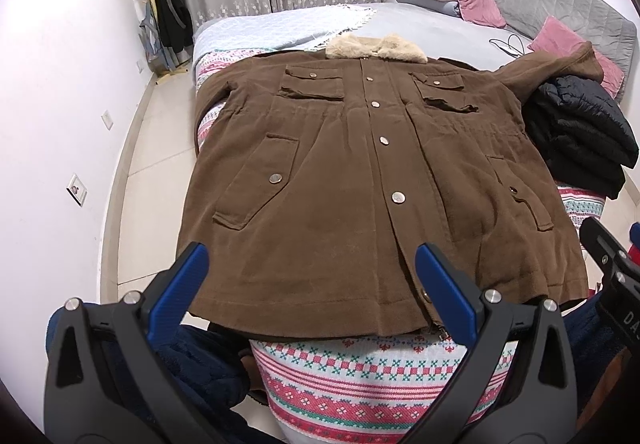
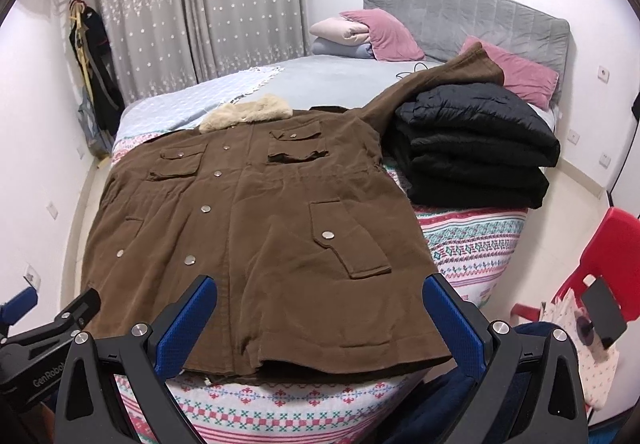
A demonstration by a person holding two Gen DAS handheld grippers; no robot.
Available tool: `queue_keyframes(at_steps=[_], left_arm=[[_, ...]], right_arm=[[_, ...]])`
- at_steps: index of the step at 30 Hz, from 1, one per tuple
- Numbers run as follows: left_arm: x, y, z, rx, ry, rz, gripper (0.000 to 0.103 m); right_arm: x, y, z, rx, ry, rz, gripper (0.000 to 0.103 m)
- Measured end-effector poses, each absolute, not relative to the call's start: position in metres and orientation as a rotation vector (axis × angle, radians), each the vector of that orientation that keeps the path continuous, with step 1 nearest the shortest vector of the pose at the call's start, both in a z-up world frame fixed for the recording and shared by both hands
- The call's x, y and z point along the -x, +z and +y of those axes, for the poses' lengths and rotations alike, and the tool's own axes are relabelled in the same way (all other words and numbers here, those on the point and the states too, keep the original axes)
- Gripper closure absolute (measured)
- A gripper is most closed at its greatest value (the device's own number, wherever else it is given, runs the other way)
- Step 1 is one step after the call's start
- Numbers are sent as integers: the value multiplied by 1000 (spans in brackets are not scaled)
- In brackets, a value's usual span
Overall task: Fold large clothes
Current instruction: 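Grasp the coat sleeve beside the black clothes with the right gripper and lift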
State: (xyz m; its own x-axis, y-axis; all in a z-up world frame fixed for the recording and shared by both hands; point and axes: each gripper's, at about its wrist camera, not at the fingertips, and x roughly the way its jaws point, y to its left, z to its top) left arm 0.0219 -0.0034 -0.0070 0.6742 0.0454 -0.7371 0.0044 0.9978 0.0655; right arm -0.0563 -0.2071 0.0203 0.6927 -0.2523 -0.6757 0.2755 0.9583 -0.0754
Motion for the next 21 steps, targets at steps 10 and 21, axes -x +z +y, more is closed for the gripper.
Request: queue_keyframes(at_steps=[10,21], left_arm=[[-53,-35,61,34,110,881,0],[-75,-90,82,24,170,979,0]], right_arm=[[29,-29,-285,-64,-396,872,0],[18,-100,-339,-241,-341,1042,65]])
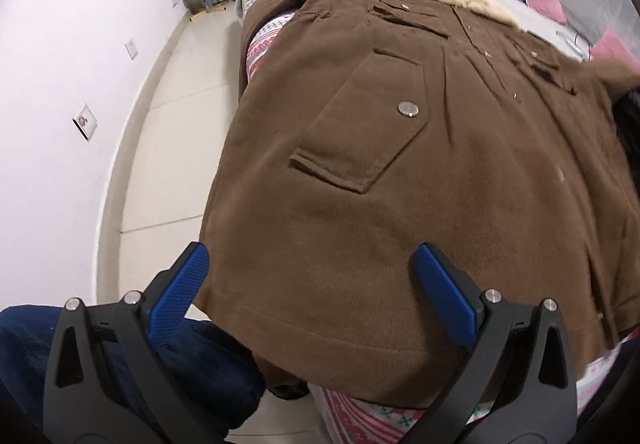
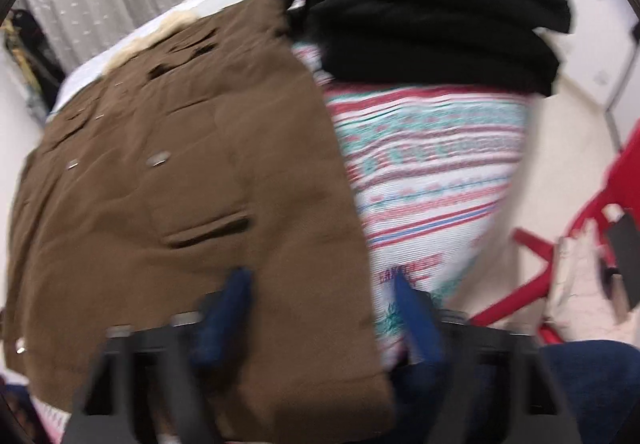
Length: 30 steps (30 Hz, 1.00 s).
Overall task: Fold large clothes
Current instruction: 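Grasp the coat sleeve beside the black clothes with the right gripper and lift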
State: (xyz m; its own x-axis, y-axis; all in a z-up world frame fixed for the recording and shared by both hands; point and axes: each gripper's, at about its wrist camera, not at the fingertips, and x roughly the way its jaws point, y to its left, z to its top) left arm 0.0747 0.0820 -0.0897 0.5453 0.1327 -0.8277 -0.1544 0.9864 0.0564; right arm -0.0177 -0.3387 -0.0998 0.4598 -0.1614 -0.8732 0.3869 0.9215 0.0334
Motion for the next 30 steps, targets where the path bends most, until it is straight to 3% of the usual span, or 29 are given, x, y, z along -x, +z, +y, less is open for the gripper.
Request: queue_keyframes(at_steps=[1,6,10,15,16,17,18,22,25,30], left_arm=[[-73,-88,82,14,169,969,0],[-76,-81,94,64,140,980,0],[-80,-61,92,86,96,947,0],[-108,-14,79,57,30,877,0],[-116,-4,77,52,23,863,0],[-127,8,74,49,18,846,0],[-132,14,72,50,9,836,0],[-181,47,68,91,-57,813,0],[-217,60,69,79,-22,767,0],[-264,27,69,39,0,805,0]], right_arm=[[17,-97,-342,-277,-323,1035,93],[38,-57,-352,-265,-335,972,96],[24,-79,-341,-185,-341,1066,94],[0,-34,-346,-113,-335,952,80],[-6,-17,-350,-90,-337,897,64],[-14,3,-357,-85,-331,839,40],[-21,22,-368,-101,-329,789,32],[-61,84,-434,-287,-295,642,25],[-113,98,-490,-381,-378,644,22],[-193,100,-574,-586,-475,688,22]])
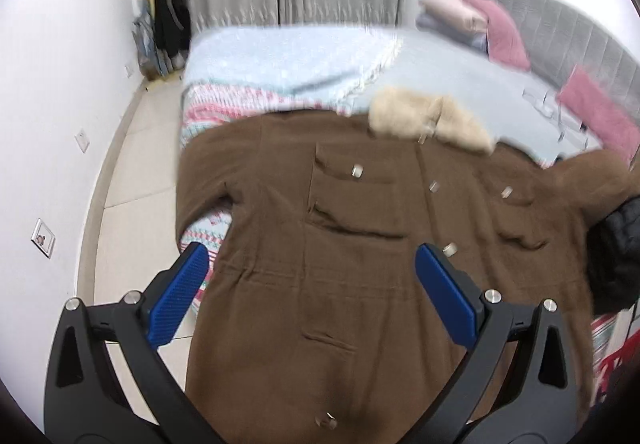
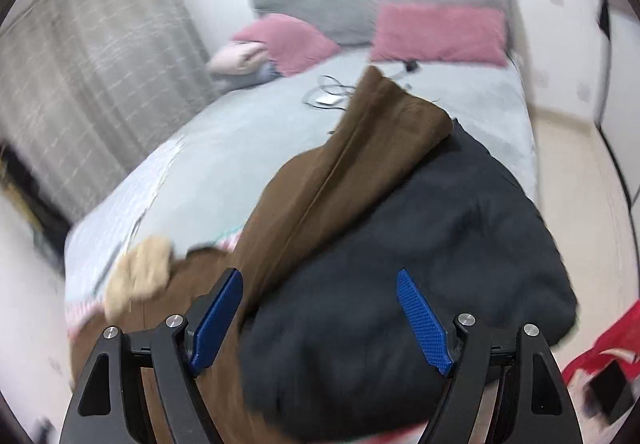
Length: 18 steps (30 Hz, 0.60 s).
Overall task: Fold large clothes
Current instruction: 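Grasp the coat sleeve beside the black clothes with the right gripper and lift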
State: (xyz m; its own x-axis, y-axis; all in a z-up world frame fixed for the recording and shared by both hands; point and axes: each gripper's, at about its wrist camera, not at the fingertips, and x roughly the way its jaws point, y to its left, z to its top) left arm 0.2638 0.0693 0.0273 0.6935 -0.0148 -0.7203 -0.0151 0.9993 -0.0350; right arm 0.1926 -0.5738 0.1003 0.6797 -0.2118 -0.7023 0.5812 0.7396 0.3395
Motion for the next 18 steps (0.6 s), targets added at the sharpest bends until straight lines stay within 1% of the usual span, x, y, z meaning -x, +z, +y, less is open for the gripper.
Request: queue_keyframes(at_steps=[3,7,8,9,10,11,13,15,17,18], left_arm=[[-287,-5,73,12,11,897,0],[-297,-7,82,43,10,915,0],[-298,-6,85,64,-5,922,0],[-300,-5,90,109,-34,936,0],[-300,-5,94,144,-48,947,0],[-300,-6,99,173,-59,954,0],[-300,-4,107,234,-77,950,0],[-301,-5,111,239,-78,953,0],[-301,-5,113,224,-68,957,0],[-301,-5,114,222,-63,960,0]], right_arm=[[-219,95,-613,-762,-518,683,22],[-246,79,-640,-814,-639,720,22],[-248,74,-641,-809,-656,727,27],[-247,71,-639,-791,-657,719,38],[-240,70,-638,-791,-632,692,77],[-234,70,-637,-808,-618,662,89],[-223,80,-637,-807,-602,571,94],[-205,99,-634,-765,-606,461,95],[-203,108,-630,-719,-609,422,95],[-208,107,-627,-691,-623,445,95]])
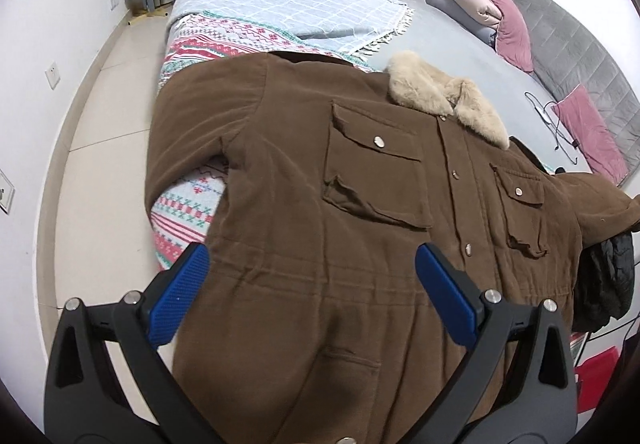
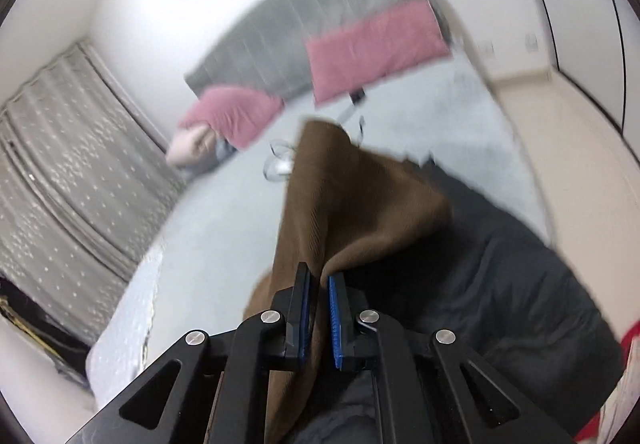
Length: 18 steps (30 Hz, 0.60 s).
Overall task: Fold large clothes
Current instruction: 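Grasp the coat sleeve beside the black clothes with the right gripper and lift, then lay the held sleeve across the coat body and open the right gripper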
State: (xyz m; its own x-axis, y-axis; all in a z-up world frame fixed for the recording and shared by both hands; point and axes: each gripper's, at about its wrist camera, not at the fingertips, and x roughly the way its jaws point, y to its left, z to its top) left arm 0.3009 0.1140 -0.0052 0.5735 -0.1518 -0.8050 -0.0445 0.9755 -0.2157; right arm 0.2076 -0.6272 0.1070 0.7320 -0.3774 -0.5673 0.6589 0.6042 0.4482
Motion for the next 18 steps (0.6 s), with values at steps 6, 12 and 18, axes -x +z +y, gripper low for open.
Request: queue_keyframes(at_steps=[6,12,18], left_arm=[[-304,-5,130,286,-55,971,0],[-307,2,140,301,-33,949,0],[-308,5,151,329,-31,936,0]], right_arm=[[-224,115,-593,-580,-615,418,96],[-271,172,-467,-256,-406,344,96],[-336,150,-308,-34,-165,411,96]])
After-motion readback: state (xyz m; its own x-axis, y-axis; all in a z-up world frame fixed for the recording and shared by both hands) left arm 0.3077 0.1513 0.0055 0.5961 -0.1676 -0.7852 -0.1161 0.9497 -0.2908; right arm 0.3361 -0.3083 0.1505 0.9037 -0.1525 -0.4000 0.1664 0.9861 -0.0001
